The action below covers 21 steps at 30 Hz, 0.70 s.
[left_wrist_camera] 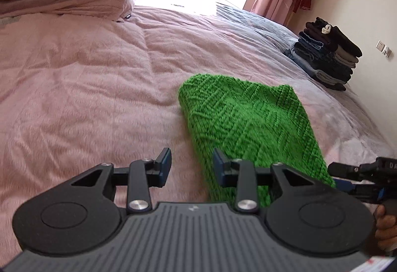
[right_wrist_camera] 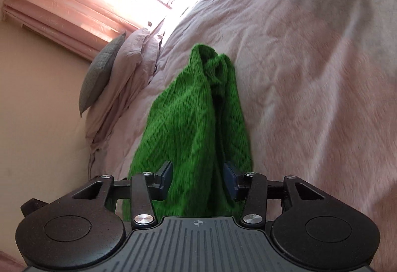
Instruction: Fold large clothes
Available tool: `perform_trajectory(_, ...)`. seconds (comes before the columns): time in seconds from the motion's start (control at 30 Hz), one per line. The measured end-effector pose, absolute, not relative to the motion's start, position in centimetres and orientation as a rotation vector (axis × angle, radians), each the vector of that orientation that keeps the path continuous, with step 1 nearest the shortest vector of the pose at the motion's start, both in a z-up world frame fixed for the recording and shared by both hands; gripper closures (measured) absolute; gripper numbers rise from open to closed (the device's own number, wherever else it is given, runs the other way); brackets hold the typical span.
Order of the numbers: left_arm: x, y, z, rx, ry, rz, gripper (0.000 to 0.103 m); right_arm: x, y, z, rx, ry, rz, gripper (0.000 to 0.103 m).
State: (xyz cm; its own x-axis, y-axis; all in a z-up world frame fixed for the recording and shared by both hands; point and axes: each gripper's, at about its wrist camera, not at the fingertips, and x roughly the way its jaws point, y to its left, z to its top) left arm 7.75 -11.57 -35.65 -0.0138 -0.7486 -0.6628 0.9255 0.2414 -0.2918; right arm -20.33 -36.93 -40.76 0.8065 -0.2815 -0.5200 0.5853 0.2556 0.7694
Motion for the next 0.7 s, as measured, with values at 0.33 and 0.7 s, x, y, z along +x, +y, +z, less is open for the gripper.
perform_trajectory(0.33,6.0,-8.0,-34.5,0.228,0.844,-1.358,0.072,-20.2,-34.2,-37.0,0.897,0.449,-0.730,0.101)
perform_trajectory(0.7,0.4,-11.1,-33.5,0.431,0.650,-1.444,0.074,-16.0,-29.8,-37.3,0.515,0.628,-0.956,0.095)
